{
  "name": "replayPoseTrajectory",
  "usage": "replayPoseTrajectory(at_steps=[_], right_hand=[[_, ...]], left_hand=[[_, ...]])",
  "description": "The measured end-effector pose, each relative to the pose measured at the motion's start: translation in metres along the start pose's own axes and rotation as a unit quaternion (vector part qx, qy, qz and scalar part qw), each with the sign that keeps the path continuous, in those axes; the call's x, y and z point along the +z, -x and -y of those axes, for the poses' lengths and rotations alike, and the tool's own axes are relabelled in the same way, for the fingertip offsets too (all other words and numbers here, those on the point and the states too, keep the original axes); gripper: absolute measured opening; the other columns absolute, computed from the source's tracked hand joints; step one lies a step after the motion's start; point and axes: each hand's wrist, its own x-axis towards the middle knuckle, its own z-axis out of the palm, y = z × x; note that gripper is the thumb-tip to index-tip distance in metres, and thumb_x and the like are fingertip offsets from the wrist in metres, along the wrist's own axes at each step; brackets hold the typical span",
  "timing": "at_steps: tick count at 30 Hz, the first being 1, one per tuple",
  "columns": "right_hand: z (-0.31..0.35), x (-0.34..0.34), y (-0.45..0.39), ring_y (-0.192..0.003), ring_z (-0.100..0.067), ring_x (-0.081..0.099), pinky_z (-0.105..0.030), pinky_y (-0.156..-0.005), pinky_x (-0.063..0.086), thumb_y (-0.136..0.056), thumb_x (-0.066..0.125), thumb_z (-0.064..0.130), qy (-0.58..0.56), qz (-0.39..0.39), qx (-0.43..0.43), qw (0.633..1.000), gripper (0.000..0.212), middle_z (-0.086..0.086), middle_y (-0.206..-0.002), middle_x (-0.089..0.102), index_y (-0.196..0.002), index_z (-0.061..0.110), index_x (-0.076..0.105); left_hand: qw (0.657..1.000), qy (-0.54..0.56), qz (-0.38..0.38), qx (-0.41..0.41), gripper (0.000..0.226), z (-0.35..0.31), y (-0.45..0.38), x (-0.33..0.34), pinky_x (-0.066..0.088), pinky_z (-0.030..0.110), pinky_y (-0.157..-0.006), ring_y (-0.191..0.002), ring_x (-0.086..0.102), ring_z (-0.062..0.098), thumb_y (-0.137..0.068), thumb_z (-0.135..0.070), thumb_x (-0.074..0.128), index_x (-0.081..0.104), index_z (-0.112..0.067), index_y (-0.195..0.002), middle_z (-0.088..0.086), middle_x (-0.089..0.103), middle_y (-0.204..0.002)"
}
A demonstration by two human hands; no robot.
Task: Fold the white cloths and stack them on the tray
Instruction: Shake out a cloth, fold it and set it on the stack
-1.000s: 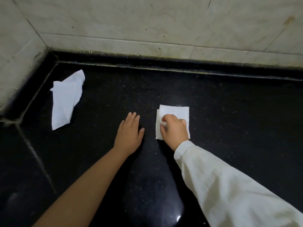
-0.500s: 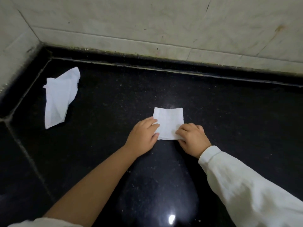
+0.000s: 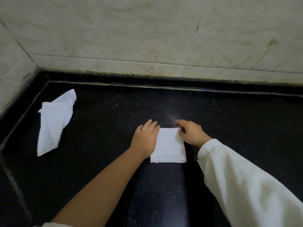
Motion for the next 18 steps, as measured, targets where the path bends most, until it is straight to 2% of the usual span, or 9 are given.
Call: replayPoseTrajectory(at_steps=[2, 4, 6, 10, 12, 14, 15, 16, 18], right_hand=[[-0.003, -0.003, -0.007, -0.122, -0.024, 0.049, -0.042, -0.108, 0.03, -0.093, 0.043, 0.013, 0.008, 0.027, 0.007, 1.0, 0.032, -0.001, -0.116, 0.062, -0.121, 0.018, 0.057], [-0.005, -0.006, -0.012, -0.118, -0.025, 0.049, -0.041, -0.105, 0.031, -0.092, 0.044, 0.017, 0.04, 0.052, 0.008, 0.998, 0.024, -0.003, -0.103, 0.061, -0.105, 0.015, 0.065], [-0.003, -0.006, -0.017, -0.12, -0.025, 0.044, -0.042, -0.103, 0.029, -0.093, 0.044, 0.024, 0.133, 0.053, 0.001, 0.99, 0.025, -0.006, -0.11, 0.058, -0.104, 0.011, 0.063], [-0.001, 0.012, -0.014, -0.121, -0.029, 0.043, -0.043, -0.103, 0.03, -0.092, 0.045, 0.021, 0.202, -0.062, 0.034, 0.977, 0.03, -0.01, -0.126, 0.051, -0.119, 0.01, 0.05], [-0.004, 0.021, 0.001, -0.106, -0.031, 0.057, -0.042, -0.096, 0.038, -0.079, 0.065, 0.018, 0.237, -0.166, 0.022, 0.957, 0.032, -0.012, -0.112, 0.061, -0.11, 0.008, 0.058], [-0.013, 0.032, 0.023, -0.079, -0.029, 0.067, -0.038, -0.081, 0.035, -0.06, 0.076, 0.017, 0.264, -0.224, -0.032, 0.938, 0.028, -0.009, -0.086, 0.069, -0.086, 0.01, 0.068], [-0.016, 0.038, 0.036, -0.073, -0.027, 0.068, -0.036, -0.076, 0.03, -0.062, 0.069, 0.021, 0.264, -0.211, -0.076, 0.938, 0.018, -0.006, -0.081, 0.07, -0.078, 0.012, 0.069], [-0.021, 0.044, 0.048, -0.071, -0.024, 0.068, -0.034, -0.074, 0.028, -0.066, 0.056, 0.028, 0.265, -0.193, -0.123, 0.937, 0.019, -0.002, -0.079, 0.07, -0.074, 0.015, 0.07], [-0.024, 0.052, 0.068, -0.07, -0.017, 0.069, -0.032, -0.075, 0.038, -0.064, 0.044, 0.036, 0.268, -0.115, -0.181, 0.939, 0.032, 0.004, -0.079, 0.07, -0.072, 0.022, 0.071]], left_hand=[[0.998, -0.039, 0.049, -0.016, 0.053, 0.001, -0.006, 0.004, 0.006, 0.038, -0.12, -0.146, 0.009, 0.019, -0.098, -0.011, 0.033, 0.017, -0.014, -0.148, 0.004, 0.02, -0.155], [0.996, -0.066, 0.053, -0.023, 0.055, 0.002, -0.007, 0.009, 0.006, 0.039, -0.12, -0.143, 0.018, 0.022, -0.096, -0.01, 0.035, 0.016, -0.013, -0.148, 0.009, 0.027, -0.15], [0.995, -0.084, 0.041, -0.033, 0.057, 0.001, -0.006, 0.012, 0.005, 0.04, -0.12, -0.143, 0.018, 0.024, -0.096, -0.01, 0.036, 0.013, -0.012, -0.148, 0.01, 0.026, -0.149], [0.993, -0.086, 0.056, -0.052, 0.065, -0.003, -0.003, 0.011, 0.002, 0.046, -0.119, -0.147, 0.0, 0.025, -0.095, -0.01, 0.04, 0.005, -0.013, -0.149, 0.01, 0.011, -0.156], [0.995, -0.08, 0.036, -0.051, 0.063, -0.003, 0.0, 0.006, 0.002, 0.045, -0.119, -0.147, -0.002, 0.025, -0.095, -0.009, 0.038, 0.005, -0.012, -0.149, 0.011, 0.007, -0.157], [0.998, -0.069, 0.004, -0.004, 0.054, -0.004, 0.009, 0.003, 0.012, 0.039, -0.119, -0.146, 0.013, 0.025, -0.093, -0.006, 0.034, 0.022, -0.006, -0.146, 0.014, 0.02, -0.155], [0.997, -0.066, -0.025, 0.043, 0.048, -0.005, 0.014, 0.005, 0.028, 0.036, -0.114, -0.139, 0.034, 0.025, -0.089, -0.008, 0.035, 0.042, -0.003, -0.136, 0.016, 0.04, -0.145], [0.994, -0.056, -0.04, 0.084, 0.044, -0.006, 0.02, 0.01, 0.045, 0.033, -0.101, -0.123, 0.055, 0.024, -0.084, -0.013, 0.036, 0.062, -0.004, -0.118, 0.015, 0.061, -0.126], [0.988, -0.05, -0.021, 0.146, 0.045, -0.006, 0.032, 0.022, 0.058, 0.028, -0.075, -0.09, 0.072, 0.019, -0.075, -0.029, 0.036, 0.075, -0.01, -0.086, 0.004, 0.075, -0.093]])
